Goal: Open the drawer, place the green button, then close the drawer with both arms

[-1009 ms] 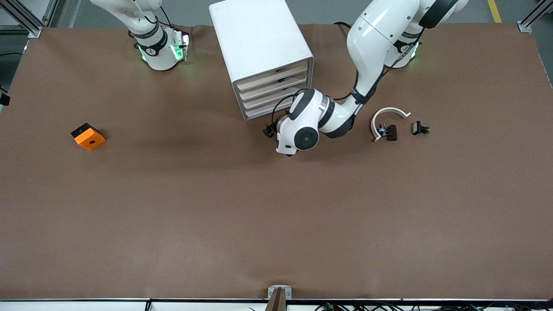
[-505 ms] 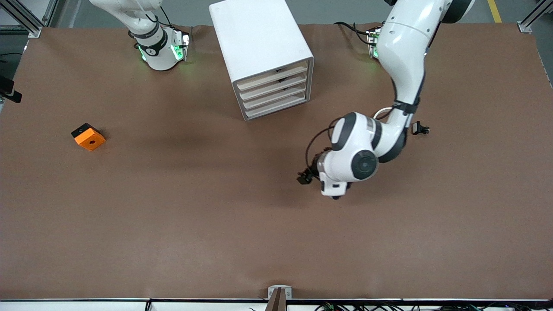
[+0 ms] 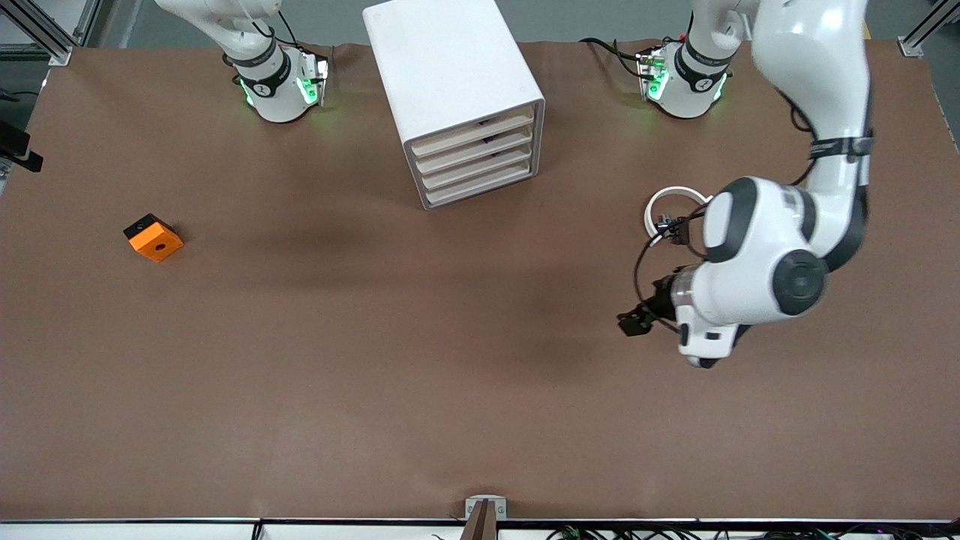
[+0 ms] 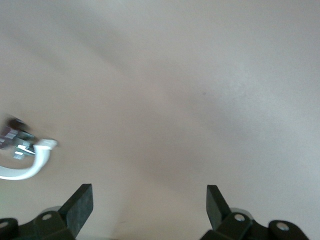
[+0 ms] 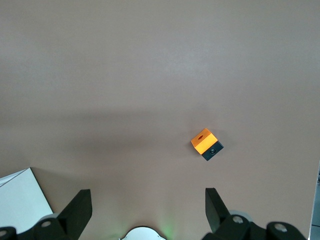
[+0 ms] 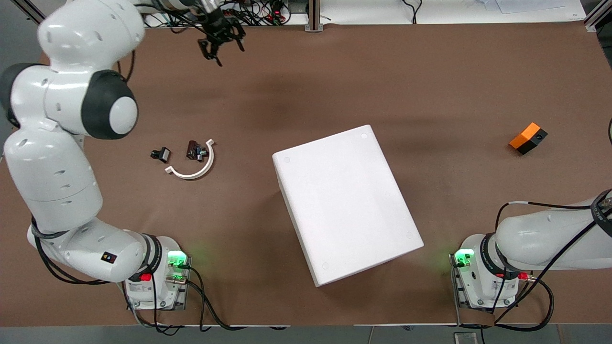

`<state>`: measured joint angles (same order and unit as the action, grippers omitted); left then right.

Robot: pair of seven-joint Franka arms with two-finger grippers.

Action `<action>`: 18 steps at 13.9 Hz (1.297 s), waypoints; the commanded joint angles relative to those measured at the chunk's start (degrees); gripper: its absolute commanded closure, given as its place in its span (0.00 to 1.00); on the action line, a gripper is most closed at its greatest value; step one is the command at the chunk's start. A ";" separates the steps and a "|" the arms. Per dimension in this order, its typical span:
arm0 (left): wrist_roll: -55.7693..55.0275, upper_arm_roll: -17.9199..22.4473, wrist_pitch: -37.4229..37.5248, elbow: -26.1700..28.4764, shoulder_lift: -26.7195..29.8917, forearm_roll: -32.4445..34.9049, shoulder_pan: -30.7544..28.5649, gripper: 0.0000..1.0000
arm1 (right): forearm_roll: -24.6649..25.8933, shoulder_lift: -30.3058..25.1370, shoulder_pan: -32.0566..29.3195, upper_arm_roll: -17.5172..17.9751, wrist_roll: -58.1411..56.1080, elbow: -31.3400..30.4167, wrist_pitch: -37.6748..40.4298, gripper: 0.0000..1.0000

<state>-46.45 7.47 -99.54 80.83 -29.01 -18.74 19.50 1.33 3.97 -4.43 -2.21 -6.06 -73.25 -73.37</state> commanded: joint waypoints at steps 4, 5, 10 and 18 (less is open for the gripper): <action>31.20 0.87 18.92 2.57 15.27 6.75 -10.89 0.00 | -0.80 -2.74 0.47 -0.34 1.05 -2.42 -0.54 0.00; 34.99 1.49 19.47 4.84 18.61 9.31 -10.89 0.00 | -0.80 -2.82 0.56 -0.34 1.05 -2.42 -0.72 0.00; 49.78 1.95 13.00 23.28 34.43 15.49 -13.77 0.00 | -0.89 -2.82 3.09 -3.40 1.23 -2.42 -0.46 0.00; 50.32 -13.36 5.67 28.61 40.78 17.34 -24.96 0.00 | -3.34 -4.05 3.46 -5.35 0.97 -4.70 0.16 0.00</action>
<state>3.52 -5.05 -93.31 110.42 10.10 -2.63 -4.45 -0.90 2.21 -0.83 -7.40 -5.86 -75.13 -73.15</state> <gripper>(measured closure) 0.000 0.000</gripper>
